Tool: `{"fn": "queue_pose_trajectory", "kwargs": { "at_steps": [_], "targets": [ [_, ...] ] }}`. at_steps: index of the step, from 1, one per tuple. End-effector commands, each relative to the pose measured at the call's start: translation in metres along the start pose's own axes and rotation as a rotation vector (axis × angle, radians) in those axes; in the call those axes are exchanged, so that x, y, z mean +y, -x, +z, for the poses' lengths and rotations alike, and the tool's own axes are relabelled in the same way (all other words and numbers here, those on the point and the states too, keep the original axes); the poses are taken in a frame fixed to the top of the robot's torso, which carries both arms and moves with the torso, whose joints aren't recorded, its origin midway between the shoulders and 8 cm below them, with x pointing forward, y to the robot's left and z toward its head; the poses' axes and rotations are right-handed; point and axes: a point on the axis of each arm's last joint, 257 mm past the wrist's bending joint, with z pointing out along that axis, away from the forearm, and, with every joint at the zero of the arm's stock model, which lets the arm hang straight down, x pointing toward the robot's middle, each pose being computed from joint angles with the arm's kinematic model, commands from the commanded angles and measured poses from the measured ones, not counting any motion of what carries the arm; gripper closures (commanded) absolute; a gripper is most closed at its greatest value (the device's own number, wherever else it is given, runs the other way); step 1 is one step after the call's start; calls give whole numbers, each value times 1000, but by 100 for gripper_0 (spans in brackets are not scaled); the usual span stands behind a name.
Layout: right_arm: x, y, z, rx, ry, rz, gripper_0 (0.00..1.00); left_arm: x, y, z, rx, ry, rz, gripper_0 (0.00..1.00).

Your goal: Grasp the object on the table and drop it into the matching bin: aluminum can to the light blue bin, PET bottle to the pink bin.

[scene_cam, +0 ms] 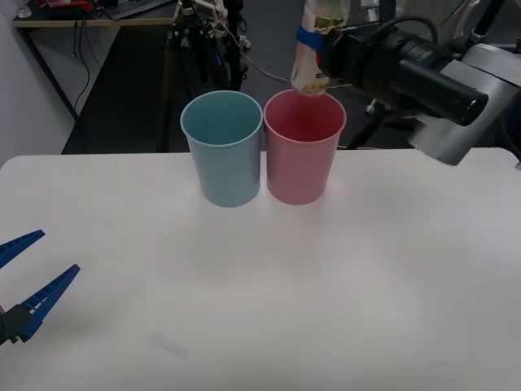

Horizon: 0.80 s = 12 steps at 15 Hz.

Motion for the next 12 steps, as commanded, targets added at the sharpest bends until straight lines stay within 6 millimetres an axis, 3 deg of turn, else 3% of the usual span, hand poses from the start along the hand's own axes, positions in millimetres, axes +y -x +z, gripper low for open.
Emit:
{"fn": "queue_pose_trajectory", "kwargs": {
  "at_steps": [1,8,9,10,12],
  "targets": [
    [5,-8,8,-1,-2,-17,100,0,0,0,0,0,0,0],
    [5,-11,10,-1,-6,-25,100,0,0,0,0,0,0,0],
    [5,-11,10,-1,-6,-25,71,0,0,0,0,0,0,0],
    [6,-11,11,-1,-5,-24,0,0,0,0,0,0,0,0],
    [8,-10,11,-4,1,-26,0,0,0,0,0,0,0,0]
  ]
}}
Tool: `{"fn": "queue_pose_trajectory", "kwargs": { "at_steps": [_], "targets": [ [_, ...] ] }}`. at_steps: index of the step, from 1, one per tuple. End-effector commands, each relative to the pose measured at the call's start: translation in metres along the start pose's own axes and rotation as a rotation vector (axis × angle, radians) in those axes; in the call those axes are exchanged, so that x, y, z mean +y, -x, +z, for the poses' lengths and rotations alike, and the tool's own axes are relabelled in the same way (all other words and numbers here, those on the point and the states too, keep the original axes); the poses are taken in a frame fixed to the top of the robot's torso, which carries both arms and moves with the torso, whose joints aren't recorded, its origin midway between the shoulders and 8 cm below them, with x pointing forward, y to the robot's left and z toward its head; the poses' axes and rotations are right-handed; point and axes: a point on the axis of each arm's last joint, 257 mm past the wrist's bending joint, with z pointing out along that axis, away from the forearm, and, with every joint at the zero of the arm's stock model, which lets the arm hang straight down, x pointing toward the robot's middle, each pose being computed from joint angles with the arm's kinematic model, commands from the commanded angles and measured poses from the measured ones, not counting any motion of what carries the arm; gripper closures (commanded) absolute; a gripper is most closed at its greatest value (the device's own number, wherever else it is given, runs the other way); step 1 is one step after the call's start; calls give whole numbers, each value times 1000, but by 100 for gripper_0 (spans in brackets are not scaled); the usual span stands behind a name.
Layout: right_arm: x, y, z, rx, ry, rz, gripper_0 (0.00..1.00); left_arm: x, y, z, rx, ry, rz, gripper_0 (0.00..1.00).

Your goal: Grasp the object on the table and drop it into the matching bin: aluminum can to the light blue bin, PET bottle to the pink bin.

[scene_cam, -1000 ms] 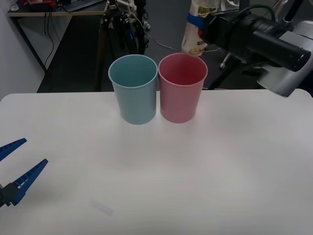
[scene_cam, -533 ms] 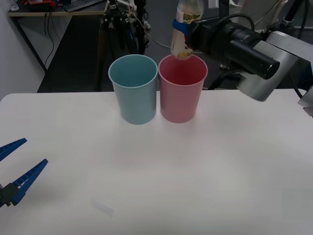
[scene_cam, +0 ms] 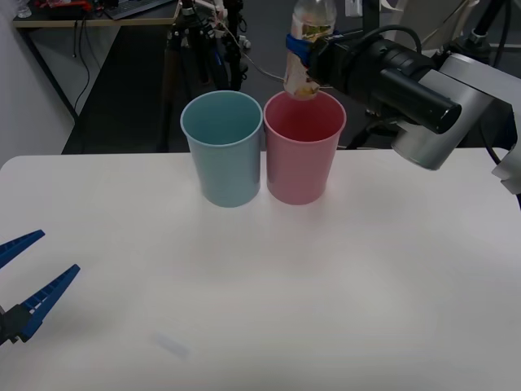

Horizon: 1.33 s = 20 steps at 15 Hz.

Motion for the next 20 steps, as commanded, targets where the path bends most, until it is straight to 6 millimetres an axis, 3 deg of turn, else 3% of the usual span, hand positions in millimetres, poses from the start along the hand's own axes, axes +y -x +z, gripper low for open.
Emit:
{"fn": "queue_pose_trajectory", "kwargs": {
  "at_steps": [1,15,20],
  "targets": [
    [2,1,0,-3,5,-3,0,0,0,0,0,0,0,0],
    [2,7,-5,-11,16,-44,0,0,0,0,0,0,0,0],
    [-10,14,-42,-20,23,-36,0,0,0,0,0,0,0,0]
  ]
}}
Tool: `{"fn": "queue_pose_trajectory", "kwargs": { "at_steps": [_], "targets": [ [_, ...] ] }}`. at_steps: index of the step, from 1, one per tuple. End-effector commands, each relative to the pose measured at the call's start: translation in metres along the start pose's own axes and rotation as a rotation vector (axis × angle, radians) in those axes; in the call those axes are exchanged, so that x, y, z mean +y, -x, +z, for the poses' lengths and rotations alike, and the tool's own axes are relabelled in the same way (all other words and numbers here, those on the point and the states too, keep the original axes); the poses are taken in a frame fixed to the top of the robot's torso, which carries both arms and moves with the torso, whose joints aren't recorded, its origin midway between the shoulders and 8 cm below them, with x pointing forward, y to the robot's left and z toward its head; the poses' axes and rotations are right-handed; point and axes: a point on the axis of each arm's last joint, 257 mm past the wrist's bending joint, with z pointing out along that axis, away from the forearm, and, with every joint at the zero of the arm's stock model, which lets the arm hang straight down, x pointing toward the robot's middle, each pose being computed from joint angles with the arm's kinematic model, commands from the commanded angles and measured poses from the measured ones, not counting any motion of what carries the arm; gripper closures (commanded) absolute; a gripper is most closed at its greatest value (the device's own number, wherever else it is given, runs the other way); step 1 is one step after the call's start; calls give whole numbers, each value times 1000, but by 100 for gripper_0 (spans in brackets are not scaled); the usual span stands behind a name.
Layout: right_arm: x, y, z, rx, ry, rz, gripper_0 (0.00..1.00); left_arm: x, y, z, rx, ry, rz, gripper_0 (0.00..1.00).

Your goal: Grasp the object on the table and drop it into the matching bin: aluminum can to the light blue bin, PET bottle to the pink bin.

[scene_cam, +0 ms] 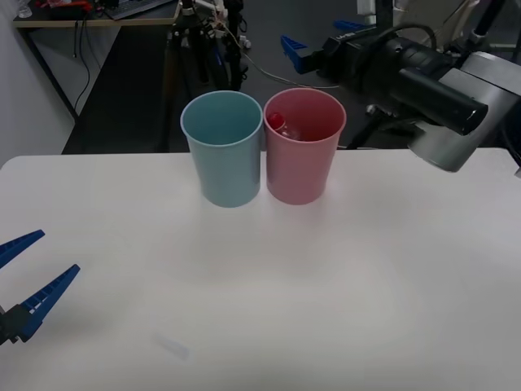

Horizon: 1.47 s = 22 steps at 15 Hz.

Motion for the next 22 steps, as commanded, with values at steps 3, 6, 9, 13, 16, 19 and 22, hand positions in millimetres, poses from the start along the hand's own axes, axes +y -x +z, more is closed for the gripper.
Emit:
{"fn": "queue_pose_trajectory", "kwargs": {
  "at_steps": [3,6,9,13,16,19,22],
  "targets": [
    [-4,7,-46,-32,25,15,0,0,0,0,0,0,0,0],
    [-4,4,-73,-39,53,13,0,0,0,0,0,0,0,0],
    [-11,-13,-103,-34,62,21,0,0,0,0,0,0,0,0],
    [-19,-43,-146,-29,85,72,0,0,0,0,0,0,0,0],
    [-26,-66,-184,-15,102,123,0,0,0,0,0,0,0,0],
    [-37,-84,-216,9,93,125,0,0,0,0,0,0,0,0],
    [-48,-99,-239,9,69,171,0,0,0,0,0,0,0,0]
  ]
}}
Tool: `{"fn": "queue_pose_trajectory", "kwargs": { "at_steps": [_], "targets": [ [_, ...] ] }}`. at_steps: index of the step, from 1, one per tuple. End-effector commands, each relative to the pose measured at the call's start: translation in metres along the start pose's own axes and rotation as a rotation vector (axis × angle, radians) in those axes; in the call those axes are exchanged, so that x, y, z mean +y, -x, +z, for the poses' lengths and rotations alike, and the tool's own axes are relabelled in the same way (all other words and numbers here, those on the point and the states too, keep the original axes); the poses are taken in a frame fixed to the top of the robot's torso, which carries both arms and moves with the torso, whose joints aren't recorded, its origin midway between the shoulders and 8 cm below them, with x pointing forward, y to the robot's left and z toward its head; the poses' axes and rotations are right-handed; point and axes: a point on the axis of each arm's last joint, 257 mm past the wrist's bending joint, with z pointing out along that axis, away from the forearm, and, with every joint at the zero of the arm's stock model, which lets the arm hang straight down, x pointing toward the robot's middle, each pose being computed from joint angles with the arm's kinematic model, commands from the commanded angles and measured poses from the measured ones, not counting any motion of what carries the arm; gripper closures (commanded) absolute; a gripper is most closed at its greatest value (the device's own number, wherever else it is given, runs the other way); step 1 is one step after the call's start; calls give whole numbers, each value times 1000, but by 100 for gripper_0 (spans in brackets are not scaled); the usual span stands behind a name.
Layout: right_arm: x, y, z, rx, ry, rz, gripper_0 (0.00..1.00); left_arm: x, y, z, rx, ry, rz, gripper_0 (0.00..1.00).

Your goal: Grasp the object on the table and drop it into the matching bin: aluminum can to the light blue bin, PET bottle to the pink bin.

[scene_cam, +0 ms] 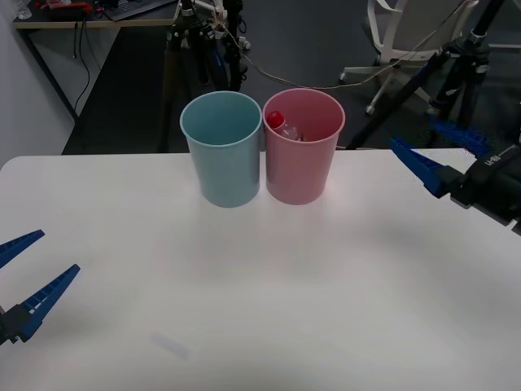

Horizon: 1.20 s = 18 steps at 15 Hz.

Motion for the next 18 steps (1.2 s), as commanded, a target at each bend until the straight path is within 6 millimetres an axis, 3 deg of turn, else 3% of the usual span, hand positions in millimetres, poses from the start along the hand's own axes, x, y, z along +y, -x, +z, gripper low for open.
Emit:
{"fn": "queue_pose_trajectory", "kwargs": {
  "at_steps": [1,9,18],
  "targets": [
    [-11,-15,-20,-2,-18,19,0,0,0,0,0,0,0,0],
    [-18,-77,-59,56,-56,-66,0,0,0,0,0,0,0,0],
    [-13,-95,-71,87,-58,-51,0,0,0,0,0,0,0,0]
  ]
}}
